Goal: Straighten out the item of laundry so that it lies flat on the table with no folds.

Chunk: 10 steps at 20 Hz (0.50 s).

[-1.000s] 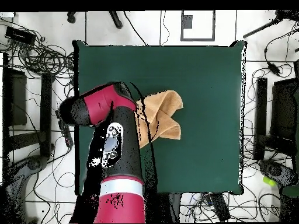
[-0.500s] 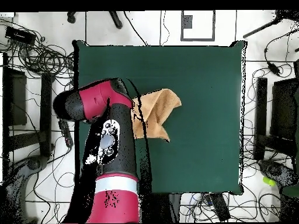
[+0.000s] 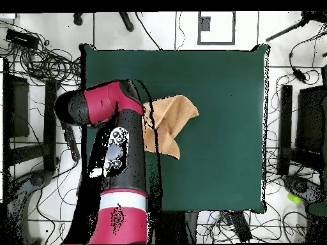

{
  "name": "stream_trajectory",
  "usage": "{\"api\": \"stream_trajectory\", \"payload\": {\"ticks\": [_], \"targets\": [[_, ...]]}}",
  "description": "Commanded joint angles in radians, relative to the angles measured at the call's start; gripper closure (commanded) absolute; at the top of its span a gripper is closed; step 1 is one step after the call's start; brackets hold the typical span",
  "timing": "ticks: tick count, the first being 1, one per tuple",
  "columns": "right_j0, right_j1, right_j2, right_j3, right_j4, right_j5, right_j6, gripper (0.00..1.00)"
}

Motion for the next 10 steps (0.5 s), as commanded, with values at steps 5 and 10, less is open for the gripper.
{"api": "stream_trajectory", "payload": {"ticks": [5, 10], "targets": [[0.035, -0.018, -0.010, 0.035, 0.074, 0.050, 0.186, 1.00], [-0.016, -0.113, 0.008, 0.147, 0.100, -0.013, 0.094, 1.00]]}}
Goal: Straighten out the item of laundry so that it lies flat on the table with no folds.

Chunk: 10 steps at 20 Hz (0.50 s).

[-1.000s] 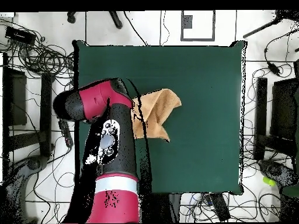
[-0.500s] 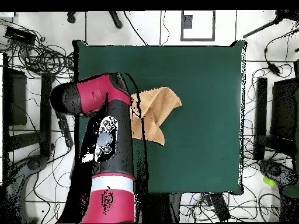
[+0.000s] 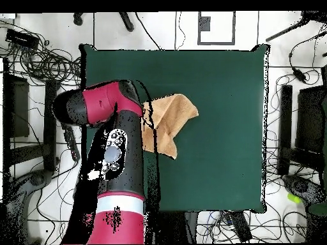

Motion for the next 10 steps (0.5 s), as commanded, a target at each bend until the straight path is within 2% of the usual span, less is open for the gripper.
{"api": "stream_trajectory", "payload": {"ticks": [1, 7, 10], "targets": [[-0.039, -0.132, 0.040, 0.166, 0.078, -0.014, 0.076, 1.00], [-0.104, -0.260, 0.088, 0.227, 0.165, 0.026, 0.015, 1.00], [-0.133, -0.294, 0.093, 0.235, 0.166, 0.050, -0.045, 1.00]]}}
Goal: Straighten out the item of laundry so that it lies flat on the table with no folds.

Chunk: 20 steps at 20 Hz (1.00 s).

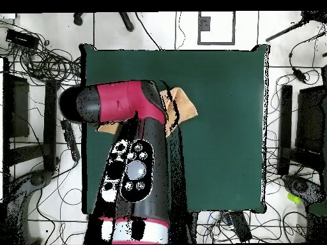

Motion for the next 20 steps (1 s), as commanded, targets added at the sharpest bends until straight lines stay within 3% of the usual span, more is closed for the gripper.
{"api": "stream_trajectory", "payload": {"ticks": [1, 8, 13, 17, 20], "targets": [[-0.056, -0.136, 0.089, 0.124, 0.060, 0.055, -0.060, 0.00], [-0.043, -0.108, 0.092, 0.078, 0.071, 0.027, 0.016, 0.00], [-0.061, -0.128, 0.099, 0.132, 0.041, -0.014, -0.048, 0.00], [-0.115, -0.176, 0.116, 0.222, 0.008, -0.058, -0.182, 0.00], [-0.186, -0.223, 0.143, 0.287, -0.041, -0.078, -0.352, 0.00]]}}
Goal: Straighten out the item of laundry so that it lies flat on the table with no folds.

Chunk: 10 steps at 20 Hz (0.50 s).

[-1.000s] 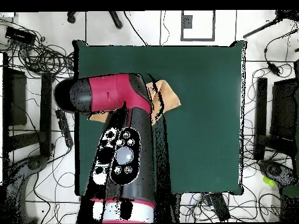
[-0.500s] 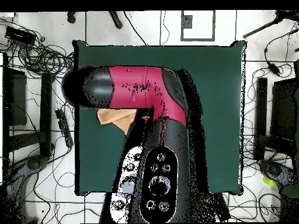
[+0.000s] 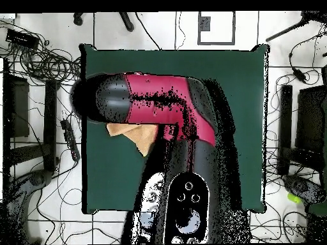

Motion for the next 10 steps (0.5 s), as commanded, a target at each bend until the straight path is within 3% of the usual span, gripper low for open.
{"api": "stream_trajectory", "payload": {"ticks": [1, 10], "targets": [[-0.103, -0.031, 0.137, 0.256, -0.092, -0.076, -0.410, 0.00], [-0.406, -0.035, 0.312, 0.342, -0.304, -0.271, -0.786, 0.00]]}}
